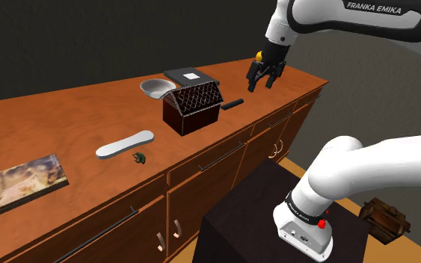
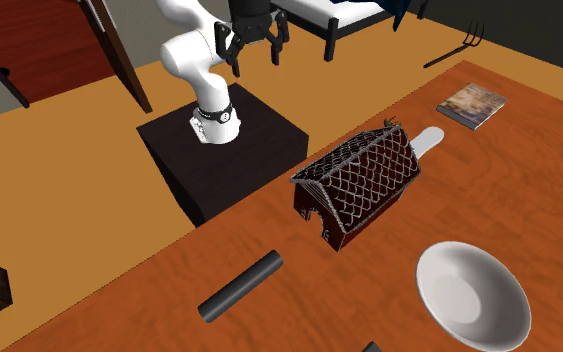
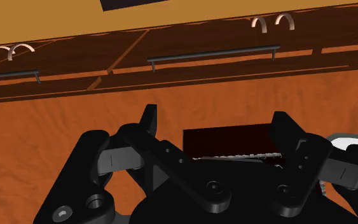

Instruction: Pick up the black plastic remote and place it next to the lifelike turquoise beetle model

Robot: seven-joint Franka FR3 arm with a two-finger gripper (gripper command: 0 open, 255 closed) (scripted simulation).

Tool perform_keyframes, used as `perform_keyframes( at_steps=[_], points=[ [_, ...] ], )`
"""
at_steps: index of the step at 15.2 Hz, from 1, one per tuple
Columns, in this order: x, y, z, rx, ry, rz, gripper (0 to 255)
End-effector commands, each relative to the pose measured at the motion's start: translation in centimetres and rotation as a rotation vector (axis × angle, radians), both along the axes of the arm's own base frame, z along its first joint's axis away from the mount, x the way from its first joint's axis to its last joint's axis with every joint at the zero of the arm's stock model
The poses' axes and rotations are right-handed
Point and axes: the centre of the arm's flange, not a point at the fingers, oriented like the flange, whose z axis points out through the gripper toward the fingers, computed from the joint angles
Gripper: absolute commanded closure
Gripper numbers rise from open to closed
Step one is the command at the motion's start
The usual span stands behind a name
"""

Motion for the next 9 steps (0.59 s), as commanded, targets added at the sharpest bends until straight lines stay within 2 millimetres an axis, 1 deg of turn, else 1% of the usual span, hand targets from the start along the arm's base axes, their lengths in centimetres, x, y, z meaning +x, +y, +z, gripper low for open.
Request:
perform_keyframes(
  at_steps=[1, 5, 9],
  points=[
    [0.0, 0.0, 0.0, 0.0, 0.0, 0.0, 0],
    [4.3, -0.2, -2.9, -0.017, -0.008, -0.159, 0],
    [8.6, -1.0, -5.7, -0.034, -0.017, -0.318, 0]
  ],
)
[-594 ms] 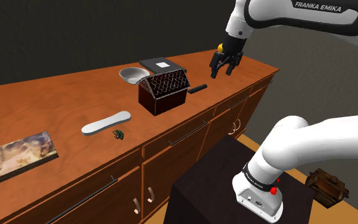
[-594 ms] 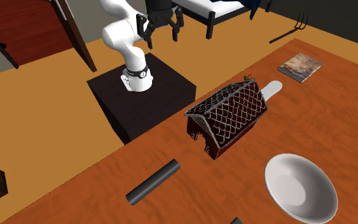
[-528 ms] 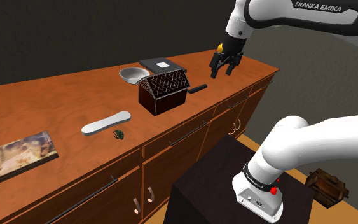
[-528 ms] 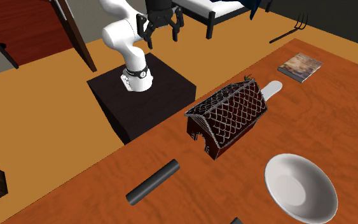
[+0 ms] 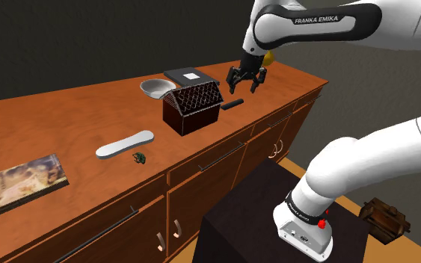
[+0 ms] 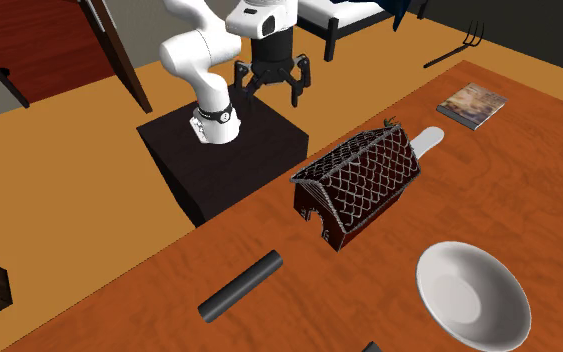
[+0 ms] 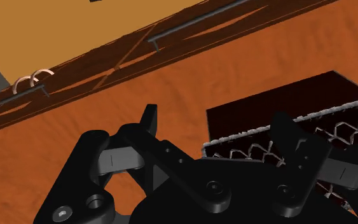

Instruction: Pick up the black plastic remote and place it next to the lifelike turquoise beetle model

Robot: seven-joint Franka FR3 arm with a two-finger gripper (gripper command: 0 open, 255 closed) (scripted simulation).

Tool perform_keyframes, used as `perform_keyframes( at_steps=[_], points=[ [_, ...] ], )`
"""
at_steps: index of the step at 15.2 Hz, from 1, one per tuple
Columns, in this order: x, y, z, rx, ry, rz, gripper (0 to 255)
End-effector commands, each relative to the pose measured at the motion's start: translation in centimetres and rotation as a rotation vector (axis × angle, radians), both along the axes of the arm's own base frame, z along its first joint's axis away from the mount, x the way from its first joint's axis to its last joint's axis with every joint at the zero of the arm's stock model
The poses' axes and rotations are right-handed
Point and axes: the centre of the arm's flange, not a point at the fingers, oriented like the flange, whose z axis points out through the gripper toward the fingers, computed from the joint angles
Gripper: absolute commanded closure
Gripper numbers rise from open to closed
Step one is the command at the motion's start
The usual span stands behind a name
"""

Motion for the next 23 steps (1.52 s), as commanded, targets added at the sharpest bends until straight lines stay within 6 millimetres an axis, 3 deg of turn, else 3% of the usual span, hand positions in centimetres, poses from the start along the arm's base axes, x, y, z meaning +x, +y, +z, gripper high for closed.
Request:
perform_keyframes(
  at_steps=[1, 11, 17, 23],
  points=[
    [2.1, -0.4, -1.3, -0.008, -0.006, -0.083, 0],
    [11.6, -6.1, -8.1, -0.051, -0.027, -0.481, 0],
    [16.0, -11.3, -12.0, -0.077, -0.04, -0.719, 0],
    [19.1, -17.4, -15.6, -0.103, -0.052, -0.958, 0]
  ],
)
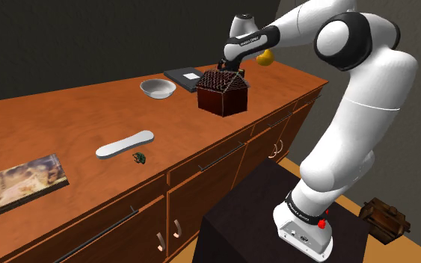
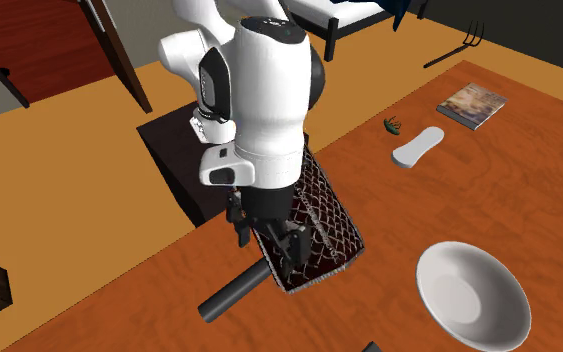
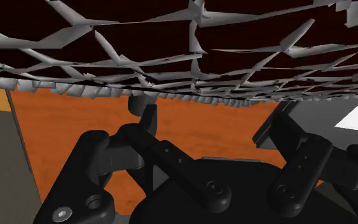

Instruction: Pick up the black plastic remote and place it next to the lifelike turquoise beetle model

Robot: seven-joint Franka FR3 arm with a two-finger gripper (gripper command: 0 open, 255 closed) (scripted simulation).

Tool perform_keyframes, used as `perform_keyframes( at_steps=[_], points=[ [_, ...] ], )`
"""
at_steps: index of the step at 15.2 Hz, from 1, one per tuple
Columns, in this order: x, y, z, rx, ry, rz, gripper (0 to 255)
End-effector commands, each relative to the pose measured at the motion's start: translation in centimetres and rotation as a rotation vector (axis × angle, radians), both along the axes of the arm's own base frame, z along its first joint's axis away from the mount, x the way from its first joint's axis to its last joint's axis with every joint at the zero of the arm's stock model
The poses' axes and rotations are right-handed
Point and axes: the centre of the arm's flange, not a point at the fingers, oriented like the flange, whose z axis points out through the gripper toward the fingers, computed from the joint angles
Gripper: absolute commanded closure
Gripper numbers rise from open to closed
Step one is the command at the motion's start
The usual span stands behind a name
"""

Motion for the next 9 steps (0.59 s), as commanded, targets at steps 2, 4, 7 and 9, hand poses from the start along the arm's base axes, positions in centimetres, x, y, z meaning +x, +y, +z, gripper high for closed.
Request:
perform_keyframes(
  at_steps=[2, 4, 7, 9],
  points=[
    [1.4, -0.8, -1.1, -0.006, -0.079, -0.016, 0],
    [1.5, -1.3, -2.0, 0.003, -0.047, -0.042, 0],
    [1.5, -2.8, -4.9, 0.03, 0.049, -0.123, 0],
    [1.3, -3.8, -6.9, 0.049, 0.114, -0.176, 0]
  ],
)
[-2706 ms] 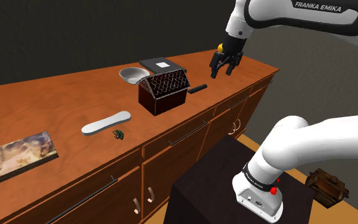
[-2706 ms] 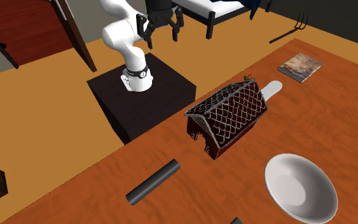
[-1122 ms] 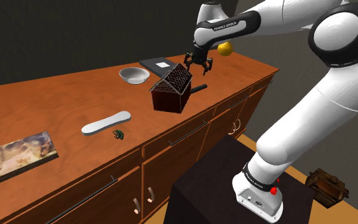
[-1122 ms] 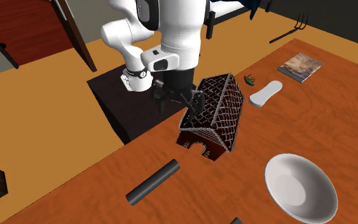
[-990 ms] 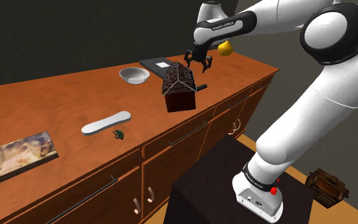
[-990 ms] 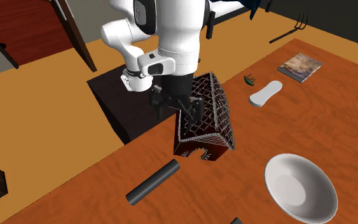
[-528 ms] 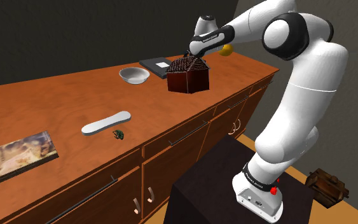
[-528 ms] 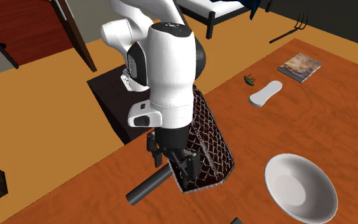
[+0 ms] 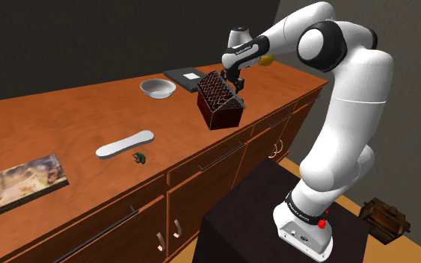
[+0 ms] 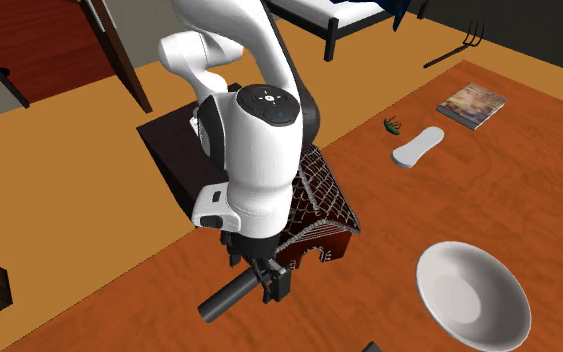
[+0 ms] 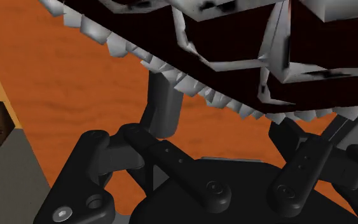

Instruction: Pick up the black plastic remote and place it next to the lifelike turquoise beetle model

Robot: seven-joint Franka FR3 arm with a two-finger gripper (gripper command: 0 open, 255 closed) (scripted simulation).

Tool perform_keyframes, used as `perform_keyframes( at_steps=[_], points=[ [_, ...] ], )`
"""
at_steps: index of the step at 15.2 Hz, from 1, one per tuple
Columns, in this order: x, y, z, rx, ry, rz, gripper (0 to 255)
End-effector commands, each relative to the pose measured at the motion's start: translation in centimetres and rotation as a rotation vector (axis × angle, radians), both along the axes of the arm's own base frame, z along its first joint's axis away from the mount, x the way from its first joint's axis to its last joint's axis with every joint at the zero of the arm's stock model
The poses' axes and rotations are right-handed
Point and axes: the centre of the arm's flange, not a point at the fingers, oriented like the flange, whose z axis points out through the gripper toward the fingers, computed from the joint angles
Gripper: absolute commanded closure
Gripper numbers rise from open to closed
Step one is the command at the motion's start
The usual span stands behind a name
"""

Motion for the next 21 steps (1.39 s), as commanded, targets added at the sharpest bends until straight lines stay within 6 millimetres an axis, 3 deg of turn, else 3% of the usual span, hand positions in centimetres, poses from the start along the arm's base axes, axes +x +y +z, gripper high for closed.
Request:
perform_keyframes(
  at_steps=[1, 3, 10, 19, 20, 21],
  points=[
    [-0.2, -0.8, -2.1, 0.021, 0.066, -0.054, 0],
    [-0.7, -1.6, -3.9, 0.041, 0.126, -0.104, 0],
    [-0.8, -2.4, -7.5, 0.041, 0.126, -0.104, 0],
    [-0.8, -2.5, -7.8, 0.041, 0.126, -0.104, 0],
    [-0.8, -2.5, -7.8, 0.041, 0.126, -0.104, 255],
    [-0.8, -2.5, -7.8, 0.041, 0.126, -0.104, 255]
  ],
)
